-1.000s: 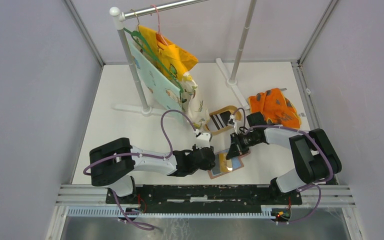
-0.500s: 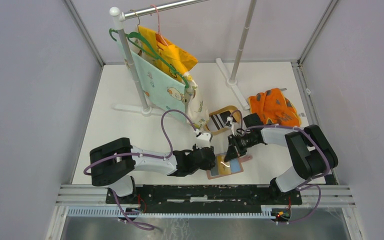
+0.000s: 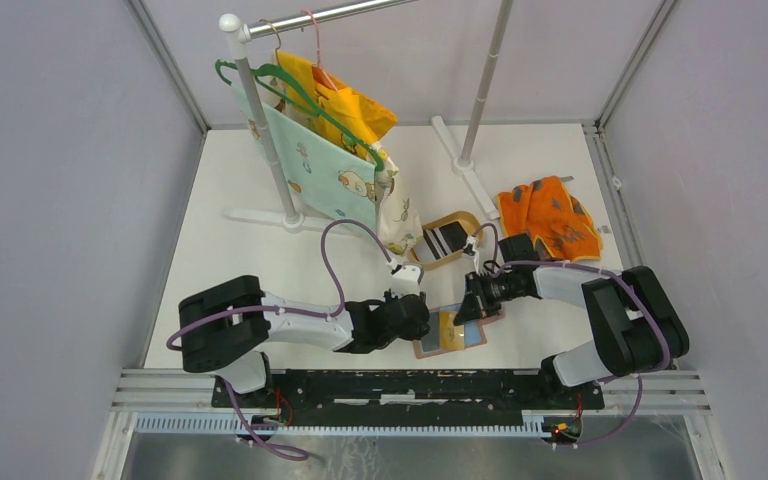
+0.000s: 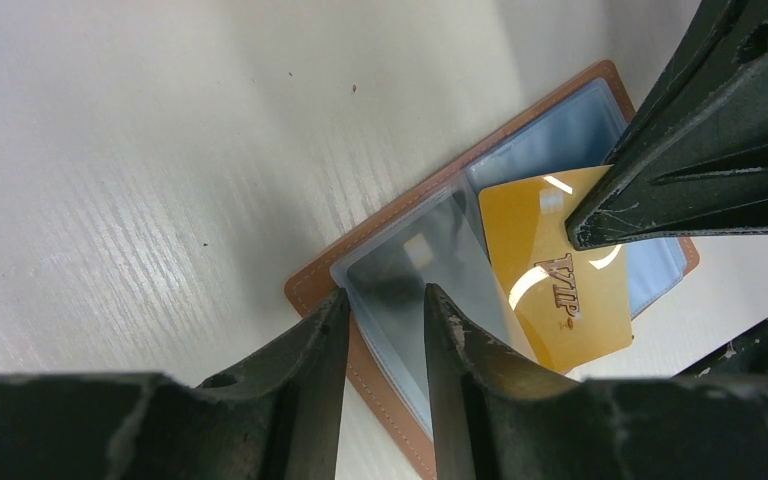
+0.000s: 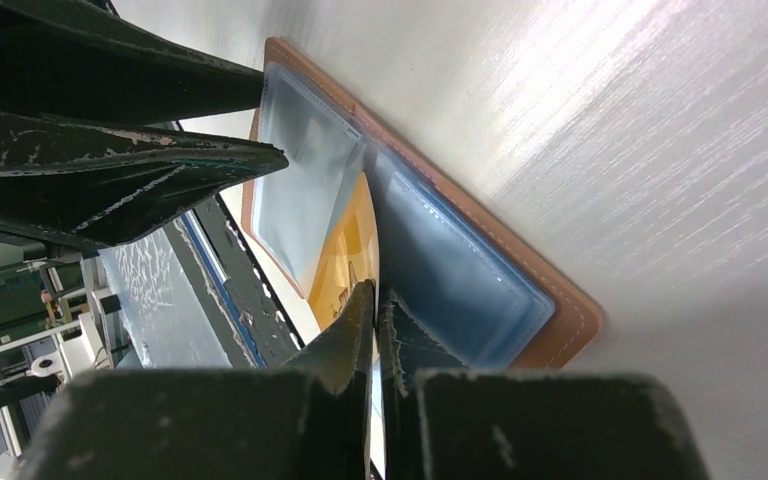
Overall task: Put the credit cards into the card holder
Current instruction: Insert the credit card into the card holder.
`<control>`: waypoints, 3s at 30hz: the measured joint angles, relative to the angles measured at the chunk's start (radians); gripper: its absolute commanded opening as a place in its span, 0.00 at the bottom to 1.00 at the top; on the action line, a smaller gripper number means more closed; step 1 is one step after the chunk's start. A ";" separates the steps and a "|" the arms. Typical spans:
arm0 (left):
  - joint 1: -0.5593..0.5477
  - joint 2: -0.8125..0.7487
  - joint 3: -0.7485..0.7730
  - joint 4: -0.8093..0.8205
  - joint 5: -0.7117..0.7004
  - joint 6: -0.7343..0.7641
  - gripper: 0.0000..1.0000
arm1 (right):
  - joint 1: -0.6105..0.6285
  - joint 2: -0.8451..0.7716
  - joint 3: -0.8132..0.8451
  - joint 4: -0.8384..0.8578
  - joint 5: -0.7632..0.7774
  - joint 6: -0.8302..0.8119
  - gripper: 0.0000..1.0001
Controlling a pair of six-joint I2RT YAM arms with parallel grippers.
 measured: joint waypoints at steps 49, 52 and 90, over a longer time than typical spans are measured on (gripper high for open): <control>0.000 -0.086 -0.068 -0.032 0.003 0.023 0.28 | 0.029 0.162 0.119 -0.090 -0.059 -0.019 0.12; -0.008 -0.098 -0.068 -0.038 0.002 0.026 0.28 | 0.030 0.163 0.117 -0.085 -0.060 -0.007 0.12; -0.117 -0.116 -0.002 0.163 0.068 0.075 0.30 | 0.103 0.262 0.234 -0.173 -0.084 -0.069 0.33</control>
